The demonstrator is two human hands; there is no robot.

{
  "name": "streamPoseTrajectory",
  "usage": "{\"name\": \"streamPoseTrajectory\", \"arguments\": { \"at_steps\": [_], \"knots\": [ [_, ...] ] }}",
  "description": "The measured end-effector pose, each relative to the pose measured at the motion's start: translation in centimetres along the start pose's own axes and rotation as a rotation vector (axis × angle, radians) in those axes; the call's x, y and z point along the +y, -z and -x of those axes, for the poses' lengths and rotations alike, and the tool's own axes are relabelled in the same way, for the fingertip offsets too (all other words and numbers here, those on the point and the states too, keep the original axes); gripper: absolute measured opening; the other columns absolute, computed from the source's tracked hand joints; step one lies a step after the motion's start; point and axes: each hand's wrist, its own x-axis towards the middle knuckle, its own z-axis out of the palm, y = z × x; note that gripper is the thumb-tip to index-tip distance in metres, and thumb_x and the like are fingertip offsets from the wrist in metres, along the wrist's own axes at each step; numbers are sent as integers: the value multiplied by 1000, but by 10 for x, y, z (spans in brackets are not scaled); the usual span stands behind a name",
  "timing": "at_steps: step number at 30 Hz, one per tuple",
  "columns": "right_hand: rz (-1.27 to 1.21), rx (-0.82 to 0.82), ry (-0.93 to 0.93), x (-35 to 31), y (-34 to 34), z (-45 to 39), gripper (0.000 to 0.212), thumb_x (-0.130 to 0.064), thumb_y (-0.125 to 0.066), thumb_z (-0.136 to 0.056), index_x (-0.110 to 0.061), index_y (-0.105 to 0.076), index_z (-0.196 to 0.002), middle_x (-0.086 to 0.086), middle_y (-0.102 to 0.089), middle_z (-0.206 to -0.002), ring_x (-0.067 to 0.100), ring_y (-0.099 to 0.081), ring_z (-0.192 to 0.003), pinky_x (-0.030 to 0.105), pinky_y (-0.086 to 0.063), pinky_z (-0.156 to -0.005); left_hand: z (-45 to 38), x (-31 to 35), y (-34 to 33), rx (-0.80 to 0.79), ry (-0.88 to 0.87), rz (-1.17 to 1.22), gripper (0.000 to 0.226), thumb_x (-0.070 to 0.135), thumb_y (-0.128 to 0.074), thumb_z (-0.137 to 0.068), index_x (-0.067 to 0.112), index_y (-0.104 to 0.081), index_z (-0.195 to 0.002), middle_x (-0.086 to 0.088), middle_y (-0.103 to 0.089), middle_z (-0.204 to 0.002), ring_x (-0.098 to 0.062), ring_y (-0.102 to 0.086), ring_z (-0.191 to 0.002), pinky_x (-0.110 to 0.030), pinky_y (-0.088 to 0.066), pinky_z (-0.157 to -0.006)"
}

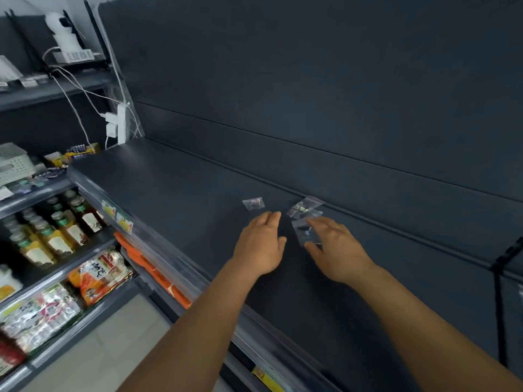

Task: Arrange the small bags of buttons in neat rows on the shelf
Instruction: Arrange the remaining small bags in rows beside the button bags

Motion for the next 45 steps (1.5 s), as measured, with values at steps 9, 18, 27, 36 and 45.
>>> {"name": "streamPoseTrajectory", "arguments": {
  "at_steps": [9,18,27,36,45],
  "knots": [
    [88,9,-170,-13,-29,-69,54,-41,-40,-96,-23,-28,-145,-3,-23,-154,20,-17,-142,38,-19,-114,-79,-55,-4,-165,-30,-92,65,43,-37,-99,19,-9,-152,-6,4,-160,-29,10,-146,-45,-8,-119],
    [19,214,-104,-16,-28,-72,21,-30,-53,-91,-20,-61,-74,-5,-59,-81,19,-57,-89,31,-41,-83,-69,-58,7,-172,-208,104,61,4,-39,-94,16,-19,-151,2,-26,-155,-21,-24,-139,-30,-22,-112],
    [-18,195,-492,-26,-34,-112,57,-38,-53,-90,-15,-37,-139,8,-46,-138,31,-34,-130,39,-33,-105,-96,-70,4,-135,-221,62,55,30,-49,-97,20,-30,-147,5,-40,-146,-21,-31,-131,-33,-30,-106],
    [-90,186,-545,-34,-32,-120,2,-26,-62,-79,-27,-63,-79,-1,-60,-84,27,-48,-106,30,-41,-80,-93,-78,3,-97,-25,300,35,37,-74,-73,22,-60,-102,1,-65,-97,-23,-59,-95,-37,-51,-78],
    [-395,555,-425,-45,-16,-83,7,-19,-60,-85,-18,-53,-86,-7,-59,-77,12,-54,-71,12,-37,-52,-84,-54,28,-61,-126,705,26,29,-66,-75,5,-61,-81,-13,-66,-77,-33,-57,-69,-40,-51,-63]
  ]
}}
